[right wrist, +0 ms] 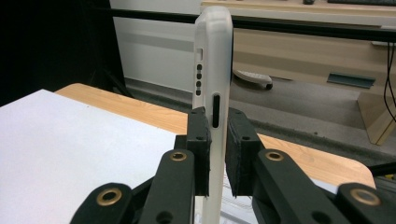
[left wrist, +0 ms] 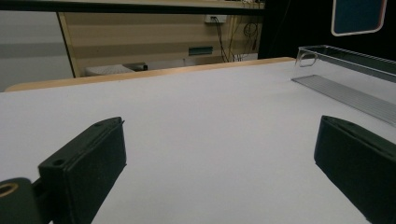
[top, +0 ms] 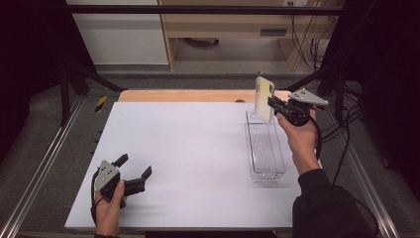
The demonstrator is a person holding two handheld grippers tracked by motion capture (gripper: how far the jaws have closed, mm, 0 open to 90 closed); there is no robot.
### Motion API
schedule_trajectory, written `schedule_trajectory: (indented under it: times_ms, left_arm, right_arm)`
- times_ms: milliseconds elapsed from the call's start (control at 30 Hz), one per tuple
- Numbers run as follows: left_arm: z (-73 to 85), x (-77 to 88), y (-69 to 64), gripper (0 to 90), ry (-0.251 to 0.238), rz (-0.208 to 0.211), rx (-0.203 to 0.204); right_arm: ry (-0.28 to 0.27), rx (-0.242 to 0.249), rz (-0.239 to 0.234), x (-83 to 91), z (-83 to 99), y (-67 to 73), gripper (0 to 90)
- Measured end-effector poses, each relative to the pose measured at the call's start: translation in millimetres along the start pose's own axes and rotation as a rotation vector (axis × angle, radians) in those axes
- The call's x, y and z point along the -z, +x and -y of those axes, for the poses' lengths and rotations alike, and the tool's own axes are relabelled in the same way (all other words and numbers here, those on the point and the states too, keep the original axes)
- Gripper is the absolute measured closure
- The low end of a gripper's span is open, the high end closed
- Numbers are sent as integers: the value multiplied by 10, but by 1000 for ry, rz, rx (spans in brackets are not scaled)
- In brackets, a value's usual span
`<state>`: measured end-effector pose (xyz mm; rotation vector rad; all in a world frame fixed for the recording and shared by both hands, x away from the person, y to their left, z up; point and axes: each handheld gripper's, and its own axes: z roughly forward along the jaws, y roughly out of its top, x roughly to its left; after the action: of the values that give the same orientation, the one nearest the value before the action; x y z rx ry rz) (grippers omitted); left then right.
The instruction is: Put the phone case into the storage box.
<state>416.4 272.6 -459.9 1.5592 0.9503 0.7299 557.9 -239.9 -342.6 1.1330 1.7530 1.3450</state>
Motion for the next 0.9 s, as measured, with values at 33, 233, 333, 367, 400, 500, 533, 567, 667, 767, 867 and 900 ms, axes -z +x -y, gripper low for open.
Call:
schedule_trajectory:
  times_ms: [33, 233, 333, 367, 400, 500, 533, 567, 667, 767, 867, 900]
  left_arm:
    - [0, -1, 1, 18, 1, 1, -1]
    - [-3, 8, 12, 18, -7, 0, 1]
    - [-3, 6, 9, 19, -8, 1, 0]
    - [-3, 6, 8, 18, -7, 2, -2]
    - [-4, 4, 5, 18, -6, 4, -4]
    - [-4, 0, 2, 18, -5, 8, -8]
    - [-4, 0, 2, 19, -5, 8, -9]
    - [-4, 0, 3, 18, -6, 9, -9]
    - [-4, 0, 7, 19, -7, 9, -10]
    - [-5, 3, 6, 18, -8, 8, -10]
    - [-6, 2, 4, 18, -8, 10, -12]
    - [-6, 1, 3, 18, -8, 10, -12]
  right_arm:
    - [1, -6, 4, -4, 5, -5, 815]
    - [18, -29, 18, -33, 22, -14, 815]
    - [26, -28, 23, -48, 23, 4, 815]
    - [29, -28, 23, -54, 23, 12, 815]
    - [30, -29, 22, -59, 23, 18, 815]
    - [43, -31, 28, -86, 27, 36, 815]
    - [47, -31, 29, -94, 30, 40, 814]
    - [54, -32, 31, -106, 35, 47, 814]
    - [65, -34, 35, -133, 49, 63, 815]
    - [78, -37, 39, -157, 65, 80, 814]
    - [92, -32, 42, -184, 86, 99, 814]
    - [95, -33, 44, -190, 90, 102, 815]
